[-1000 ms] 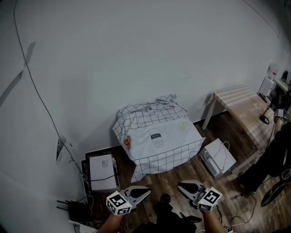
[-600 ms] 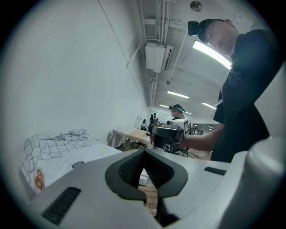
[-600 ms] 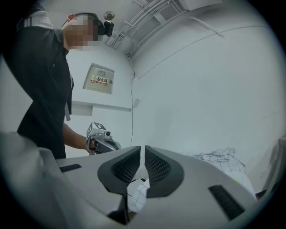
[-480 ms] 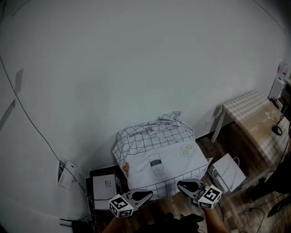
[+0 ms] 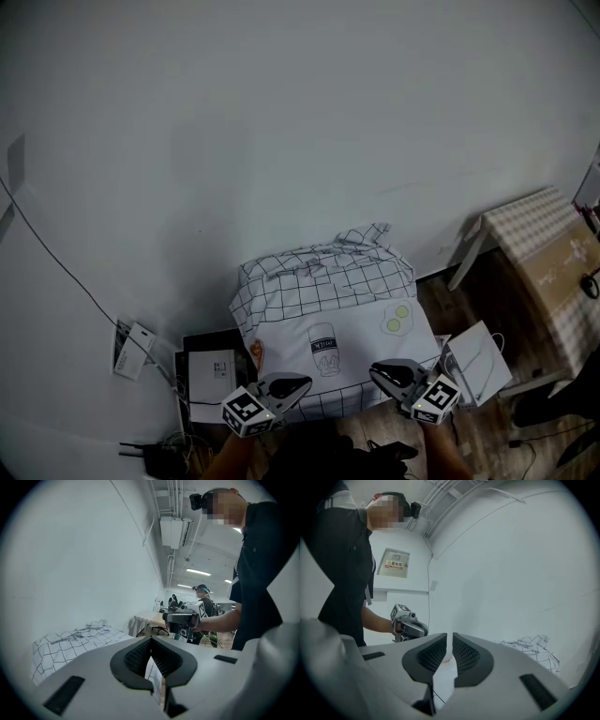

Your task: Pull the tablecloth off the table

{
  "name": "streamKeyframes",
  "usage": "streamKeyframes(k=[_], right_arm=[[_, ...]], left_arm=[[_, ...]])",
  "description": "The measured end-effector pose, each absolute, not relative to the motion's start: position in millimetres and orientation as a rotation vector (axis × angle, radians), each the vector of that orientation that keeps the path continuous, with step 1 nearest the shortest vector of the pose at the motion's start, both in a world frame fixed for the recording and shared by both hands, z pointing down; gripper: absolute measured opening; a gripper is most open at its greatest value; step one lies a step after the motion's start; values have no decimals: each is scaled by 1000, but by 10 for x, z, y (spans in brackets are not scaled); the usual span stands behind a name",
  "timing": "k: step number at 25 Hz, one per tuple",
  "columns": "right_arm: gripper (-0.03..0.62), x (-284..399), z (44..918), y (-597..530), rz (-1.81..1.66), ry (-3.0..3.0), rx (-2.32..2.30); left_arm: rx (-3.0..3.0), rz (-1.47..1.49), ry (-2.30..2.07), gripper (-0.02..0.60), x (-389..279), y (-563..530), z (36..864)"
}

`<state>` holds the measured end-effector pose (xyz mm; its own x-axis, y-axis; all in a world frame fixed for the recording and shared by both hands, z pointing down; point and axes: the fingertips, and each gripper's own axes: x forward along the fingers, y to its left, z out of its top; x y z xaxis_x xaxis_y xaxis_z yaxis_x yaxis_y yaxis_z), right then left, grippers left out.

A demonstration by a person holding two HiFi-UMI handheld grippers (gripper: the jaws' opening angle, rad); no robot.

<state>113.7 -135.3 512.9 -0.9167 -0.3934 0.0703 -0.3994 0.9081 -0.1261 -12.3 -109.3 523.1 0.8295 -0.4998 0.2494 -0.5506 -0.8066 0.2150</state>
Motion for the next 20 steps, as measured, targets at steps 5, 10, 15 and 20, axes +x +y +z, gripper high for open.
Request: streamKeyframes(k=[5,10,15,20], right_arm=[[67,954,5331,-1845,238,-2939,616],[128,753,5455,-2333,248,-2849,603],[185,529,5670,-2793,222,-2724,590],[237,364,6021,-3238,139,-2552,507]], left_arm=[[2680,313,-809,12,-337,-1621,5562],[2662,417,-826,12,-561,-2149,5740],[2704,554,-816,12,-792,-2590,5915],[2701,598,-814,14,-964,-3020,6207]])
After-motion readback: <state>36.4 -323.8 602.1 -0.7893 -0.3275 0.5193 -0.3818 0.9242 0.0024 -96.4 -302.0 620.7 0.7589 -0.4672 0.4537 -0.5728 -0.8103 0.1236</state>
